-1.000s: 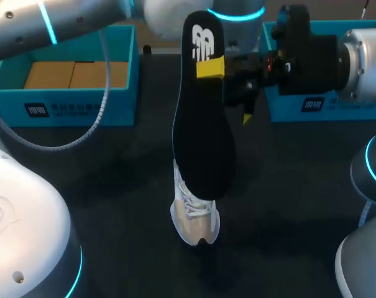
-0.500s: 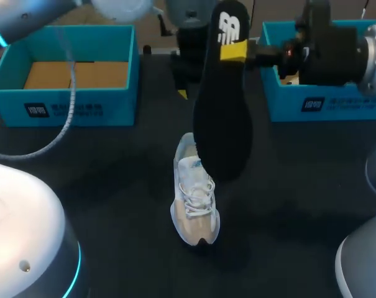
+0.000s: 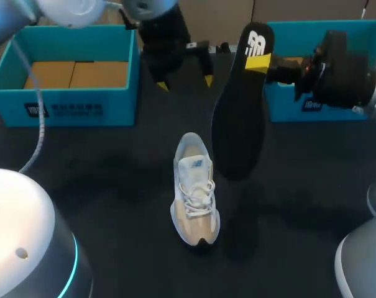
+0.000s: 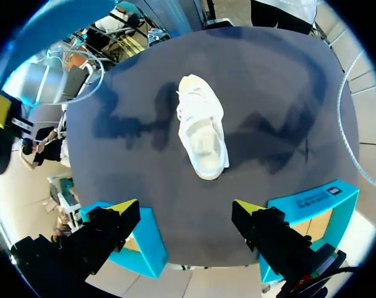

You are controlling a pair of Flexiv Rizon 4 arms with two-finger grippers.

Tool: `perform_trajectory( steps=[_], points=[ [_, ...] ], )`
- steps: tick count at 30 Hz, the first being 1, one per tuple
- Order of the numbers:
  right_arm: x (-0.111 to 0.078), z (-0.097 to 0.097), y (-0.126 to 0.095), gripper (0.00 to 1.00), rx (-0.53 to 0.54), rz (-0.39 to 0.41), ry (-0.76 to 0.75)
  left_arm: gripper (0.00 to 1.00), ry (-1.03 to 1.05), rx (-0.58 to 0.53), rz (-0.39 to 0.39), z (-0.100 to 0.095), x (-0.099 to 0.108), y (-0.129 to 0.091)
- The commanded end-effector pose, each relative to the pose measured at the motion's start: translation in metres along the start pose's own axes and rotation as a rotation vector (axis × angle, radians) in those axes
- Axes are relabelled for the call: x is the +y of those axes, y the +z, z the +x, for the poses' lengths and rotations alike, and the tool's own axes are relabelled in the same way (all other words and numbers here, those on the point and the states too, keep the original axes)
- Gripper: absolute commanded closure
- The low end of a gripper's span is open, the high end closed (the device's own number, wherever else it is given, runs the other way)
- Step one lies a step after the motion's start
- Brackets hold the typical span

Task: Take the shoe out of the shoebox, open the shoe tongue, remove and reinsert the insole, then place the shoe into the shoebox

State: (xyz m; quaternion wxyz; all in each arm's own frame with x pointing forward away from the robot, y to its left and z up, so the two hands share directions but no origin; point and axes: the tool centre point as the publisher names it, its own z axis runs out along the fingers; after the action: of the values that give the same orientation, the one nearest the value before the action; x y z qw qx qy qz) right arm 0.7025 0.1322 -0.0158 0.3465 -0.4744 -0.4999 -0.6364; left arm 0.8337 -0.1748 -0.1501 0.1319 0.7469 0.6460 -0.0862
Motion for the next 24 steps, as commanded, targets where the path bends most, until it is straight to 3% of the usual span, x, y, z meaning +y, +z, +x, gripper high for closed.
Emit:
perform_trajectory(
  steps=[1, 8, 24],
  points=[
    [0.013, -0.014, 0.005, 1.0, -0.006, 0.023, 0.027, 0.0, 0.016, -0.179, -0.005, 0.016, -0.004, -0.008],
    [0.031, -0.032, 0.001, 1.0, -0.044, -0.029, 0.108, 0.0, 0.086, -0.202, 0.009, 0.039, 0.004, -0.03],
    [0.031, -0.032, 0.001, 1.0, -0.044, -0.029, 0.108, 0.0, 0.086, -0.202, 0.009, 0.039, 0.004, -0.03]
  ],
)
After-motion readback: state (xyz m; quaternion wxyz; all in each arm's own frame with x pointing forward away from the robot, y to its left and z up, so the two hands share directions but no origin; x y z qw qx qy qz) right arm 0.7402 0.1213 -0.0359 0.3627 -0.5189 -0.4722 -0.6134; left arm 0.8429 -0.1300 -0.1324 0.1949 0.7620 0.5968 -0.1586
